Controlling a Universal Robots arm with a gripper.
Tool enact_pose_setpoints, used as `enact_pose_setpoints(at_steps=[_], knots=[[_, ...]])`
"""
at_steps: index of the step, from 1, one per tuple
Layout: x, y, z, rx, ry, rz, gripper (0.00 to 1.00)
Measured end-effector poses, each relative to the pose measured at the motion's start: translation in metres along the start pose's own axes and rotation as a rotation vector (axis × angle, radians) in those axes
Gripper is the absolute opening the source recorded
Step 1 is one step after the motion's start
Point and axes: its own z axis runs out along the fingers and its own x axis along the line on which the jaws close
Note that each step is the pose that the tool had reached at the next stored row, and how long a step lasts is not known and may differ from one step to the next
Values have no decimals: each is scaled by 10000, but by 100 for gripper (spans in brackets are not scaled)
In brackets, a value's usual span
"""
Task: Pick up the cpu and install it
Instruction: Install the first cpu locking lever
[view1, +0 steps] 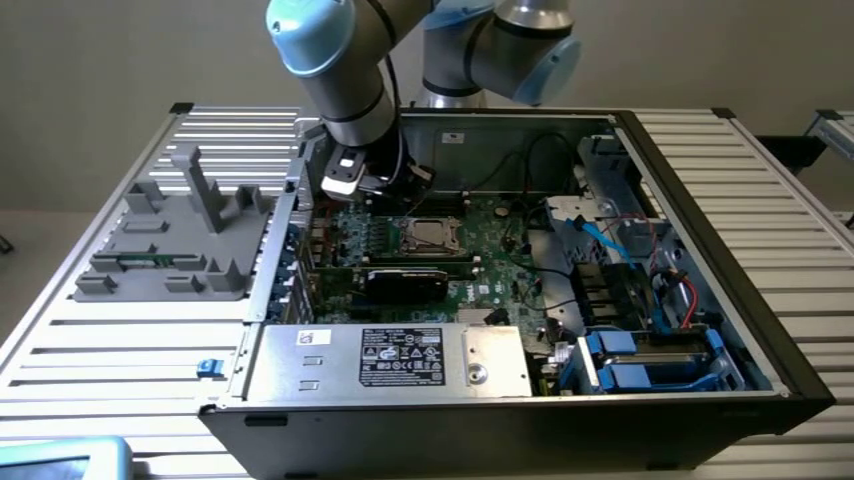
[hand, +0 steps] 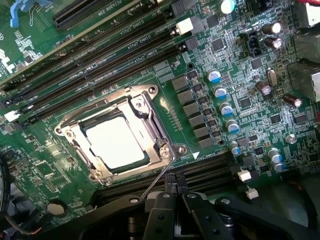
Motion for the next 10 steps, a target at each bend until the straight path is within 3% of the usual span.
enact_pose_setpoints(at_steps=[10], knots=[[-15,14,-7,24,45,-13,11]])
